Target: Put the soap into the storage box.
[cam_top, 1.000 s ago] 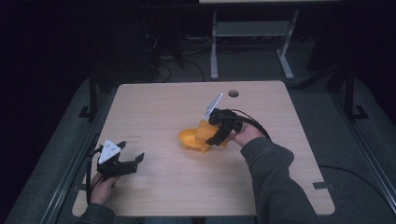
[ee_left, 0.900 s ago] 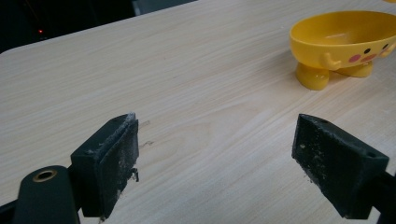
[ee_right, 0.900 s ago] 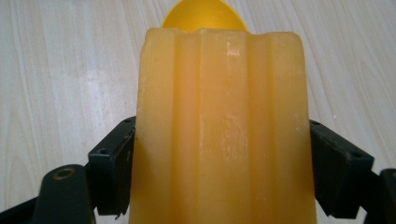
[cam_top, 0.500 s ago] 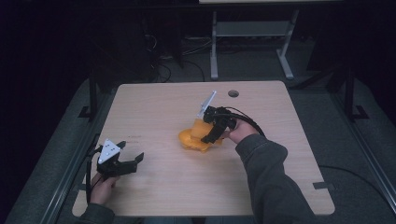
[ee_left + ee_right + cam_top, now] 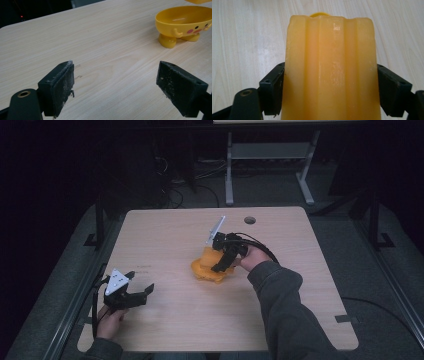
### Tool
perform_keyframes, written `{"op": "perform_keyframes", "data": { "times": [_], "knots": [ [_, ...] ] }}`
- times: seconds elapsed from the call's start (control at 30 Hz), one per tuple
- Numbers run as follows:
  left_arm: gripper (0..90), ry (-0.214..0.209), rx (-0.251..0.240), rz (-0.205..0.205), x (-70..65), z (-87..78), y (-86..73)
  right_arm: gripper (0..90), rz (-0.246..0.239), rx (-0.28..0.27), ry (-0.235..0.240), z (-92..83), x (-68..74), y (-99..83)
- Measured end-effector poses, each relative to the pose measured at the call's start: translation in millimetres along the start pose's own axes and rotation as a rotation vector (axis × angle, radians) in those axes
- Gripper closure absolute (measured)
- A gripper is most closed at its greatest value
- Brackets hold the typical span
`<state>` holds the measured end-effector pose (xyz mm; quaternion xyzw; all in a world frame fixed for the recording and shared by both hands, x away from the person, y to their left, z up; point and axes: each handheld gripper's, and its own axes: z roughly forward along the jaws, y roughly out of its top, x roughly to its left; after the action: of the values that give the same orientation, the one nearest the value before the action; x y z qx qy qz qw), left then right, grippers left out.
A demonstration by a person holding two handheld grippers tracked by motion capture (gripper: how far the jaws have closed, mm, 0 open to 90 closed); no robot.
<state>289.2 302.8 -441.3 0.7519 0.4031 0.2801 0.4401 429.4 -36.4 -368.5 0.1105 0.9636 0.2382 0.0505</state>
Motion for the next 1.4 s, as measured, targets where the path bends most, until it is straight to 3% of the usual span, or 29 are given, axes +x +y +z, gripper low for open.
{"op": "perform_keyframes", "data": {
  "times": [0.33,1.4],
  "knots": [
    [14.0,-0.002,-0.001,-0.001,-0.3,-0.1,0.0,20.4,-0.014,-0.017,0.005,4.2,2.5,8.5],
    [14.0,-0.001,-0.003,-0.002,0.4,0.2,-0.1,20.3,-0.048,0.007,0.033,27.9,5.7,18.4]
  ]
}}
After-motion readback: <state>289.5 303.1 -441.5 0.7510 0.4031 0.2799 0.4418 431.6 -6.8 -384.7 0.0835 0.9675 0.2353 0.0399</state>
